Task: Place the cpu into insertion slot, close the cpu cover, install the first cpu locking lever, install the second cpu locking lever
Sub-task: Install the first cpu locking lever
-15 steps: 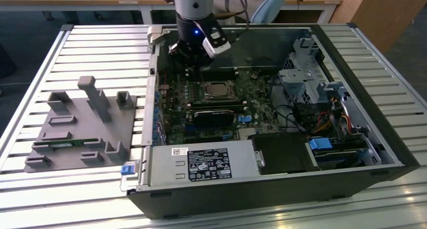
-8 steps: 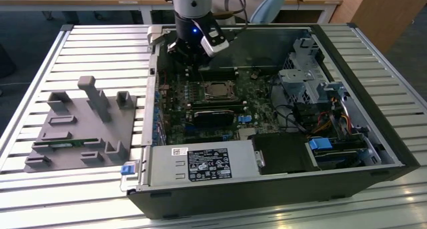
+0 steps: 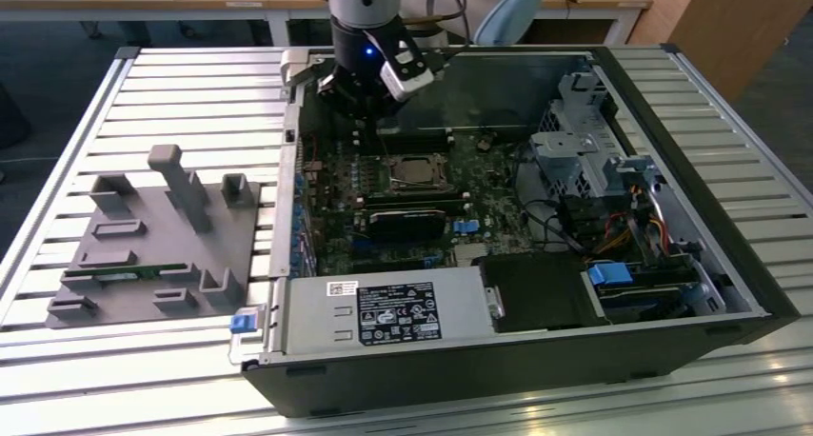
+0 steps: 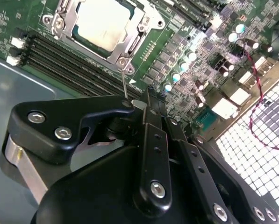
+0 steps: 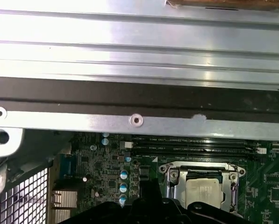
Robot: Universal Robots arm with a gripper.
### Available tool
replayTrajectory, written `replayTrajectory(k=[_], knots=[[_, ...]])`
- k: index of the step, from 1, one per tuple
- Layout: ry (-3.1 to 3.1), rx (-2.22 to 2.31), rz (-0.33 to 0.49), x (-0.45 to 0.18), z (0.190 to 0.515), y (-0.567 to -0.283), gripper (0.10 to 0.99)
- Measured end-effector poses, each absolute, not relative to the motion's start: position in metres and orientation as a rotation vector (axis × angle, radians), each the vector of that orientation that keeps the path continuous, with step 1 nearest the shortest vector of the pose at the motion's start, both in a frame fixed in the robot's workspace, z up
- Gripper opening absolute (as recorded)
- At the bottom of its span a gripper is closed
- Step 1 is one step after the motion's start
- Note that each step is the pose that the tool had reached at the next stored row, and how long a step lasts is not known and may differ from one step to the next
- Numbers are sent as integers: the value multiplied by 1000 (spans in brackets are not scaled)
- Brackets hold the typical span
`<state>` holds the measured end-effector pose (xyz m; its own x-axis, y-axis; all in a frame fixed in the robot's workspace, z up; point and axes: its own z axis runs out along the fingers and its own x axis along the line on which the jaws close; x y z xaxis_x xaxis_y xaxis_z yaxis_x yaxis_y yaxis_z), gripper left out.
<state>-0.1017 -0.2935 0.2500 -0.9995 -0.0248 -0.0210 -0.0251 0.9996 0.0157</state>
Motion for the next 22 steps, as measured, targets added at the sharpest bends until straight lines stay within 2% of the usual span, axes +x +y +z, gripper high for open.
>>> replayTrajectory(k=[22], knots=[[3122,-39,25,-86,249,-285,110]])
